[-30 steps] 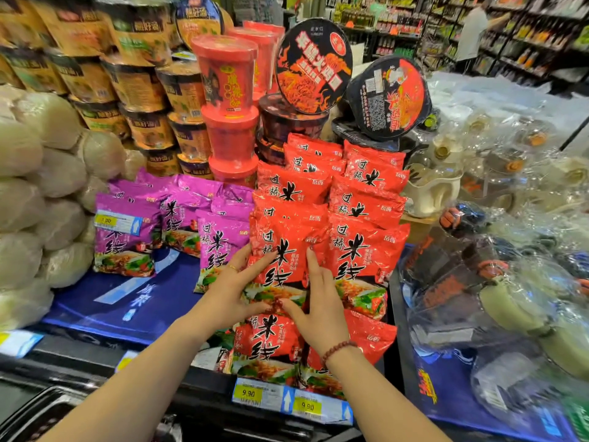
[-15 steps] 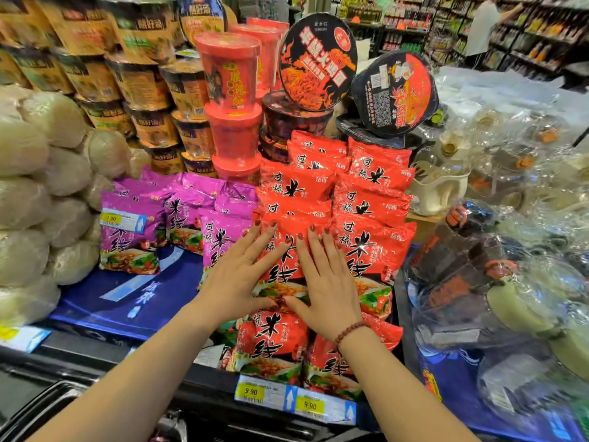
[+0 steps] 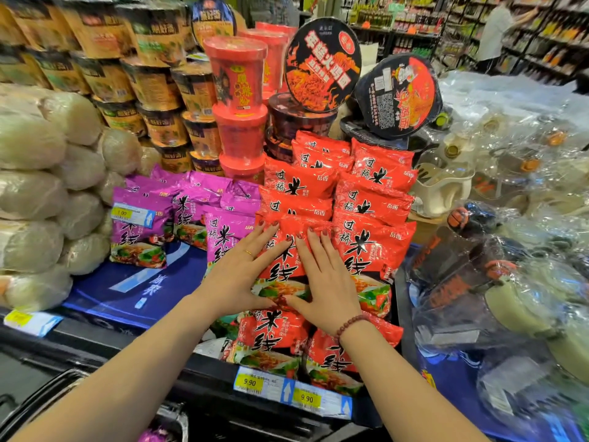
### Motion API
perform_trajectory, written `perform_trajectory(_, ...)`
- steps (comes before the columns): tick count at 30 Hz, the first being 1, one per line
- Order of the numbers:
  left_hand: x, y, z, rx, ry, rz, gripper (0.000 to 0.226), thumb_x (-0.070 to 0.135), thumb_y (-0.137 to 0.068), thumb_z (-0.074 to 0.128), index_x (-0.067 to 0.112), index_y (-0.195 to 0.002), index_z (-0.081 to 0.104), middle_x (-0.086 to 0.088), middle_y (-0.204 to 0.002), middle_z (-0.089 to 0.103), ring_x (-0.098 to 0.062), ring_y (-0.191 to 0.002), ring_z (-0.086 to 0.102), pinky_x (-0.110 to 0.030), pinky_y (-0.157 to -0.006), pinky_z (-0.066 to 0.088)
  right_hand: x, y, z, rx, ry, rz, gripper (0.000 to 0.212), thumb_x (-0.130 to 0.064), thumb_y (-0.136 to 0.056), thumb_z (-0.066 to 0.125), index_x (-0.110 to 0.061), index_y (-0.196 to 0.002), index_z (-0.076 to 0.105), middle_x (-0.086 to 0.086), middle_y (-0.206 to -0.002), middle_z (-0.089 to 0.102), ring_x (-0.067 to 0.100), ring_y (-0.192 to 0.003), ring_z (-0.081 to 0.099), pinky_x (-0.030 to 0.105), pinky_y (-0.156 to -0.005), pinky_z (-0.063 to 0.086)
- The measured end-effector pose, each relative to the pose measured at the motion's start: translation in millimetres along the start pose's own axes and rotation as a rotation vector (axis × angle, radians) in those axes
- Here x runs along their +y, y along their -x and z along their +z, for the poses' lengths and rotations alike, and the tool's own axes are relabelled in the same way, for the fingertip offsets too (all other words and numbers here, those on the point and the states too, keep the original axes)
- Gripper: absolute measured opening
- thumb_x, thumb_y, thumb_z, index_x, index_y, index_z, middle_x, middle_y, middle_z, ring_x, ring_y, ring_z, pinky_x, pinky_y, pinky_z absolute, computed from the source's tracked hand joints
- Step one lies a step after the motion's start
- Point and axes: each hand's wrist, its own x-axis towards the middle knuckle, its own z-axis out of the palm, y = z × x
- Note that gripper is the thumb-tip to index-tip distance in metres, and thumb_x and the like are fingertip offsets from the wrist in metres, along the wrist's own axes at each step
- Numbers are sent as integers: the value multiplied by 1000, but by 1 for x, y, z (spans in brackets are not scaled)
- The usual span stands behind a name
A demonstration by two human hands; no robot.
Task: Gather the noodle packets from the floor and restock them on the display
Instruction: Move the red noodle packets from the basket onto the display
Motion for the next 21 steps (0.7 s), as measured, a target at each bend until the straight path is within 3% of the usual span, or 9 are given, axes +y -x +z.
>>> perform_trajectory(2,6,4,-6,30,20,-13,104,55,-72,75,44,-152,10,9,-163,2,-17,-150,-1,-41,-115,22,-3,3,-6,53,-38,-6,95,-53,-84,63,-25,-154,5,1,-162,3,22,-149,1,37,-121,4)
perform_trajectory(5,16,15,-19,163,46,-33,76,43,-78,68,31,-147,35,-1,-156,31,-25,-145,26,-47,-112,34,-12,6,-12,213,-88,-66,79,-42,-82,68,-17,-148,33,7,-152,34,26,-140,29,43,-117,24)
perform_trajectory(9,20,46,-35,341,-45,-147,50,35,-85,58,12,-129,57,-13,-131,55,-31,-123,48,-45,-98,46,-40,3,-11,310,-199,-201,59,-33,-84,62,-13,-137,48,7,-136,51,27,-127,44,40,-110,34)
perform_trajectory(17,-2,184,-47,329,-240,-526,45,30,-81,63,4,-119,64,-15,-115,63,-36,-107,58,-45,-89,51,-128,-7,43,109,-351,-464,56,-31,-77,68,-7,-126,58,10,-128,58,29,-120,51,41,-104,39)
perform_trajectory(21,-5,275,-57,261,-281,-780,50,35,-78,57,5,-118,65,-14,-112,64,-36,-102,59,-44,-84,53,-190,-13,76,-29,-345,-626,56,-30,-73,73,-4,-121,61,14,-121,62,33,-111,58,43,-94,49)
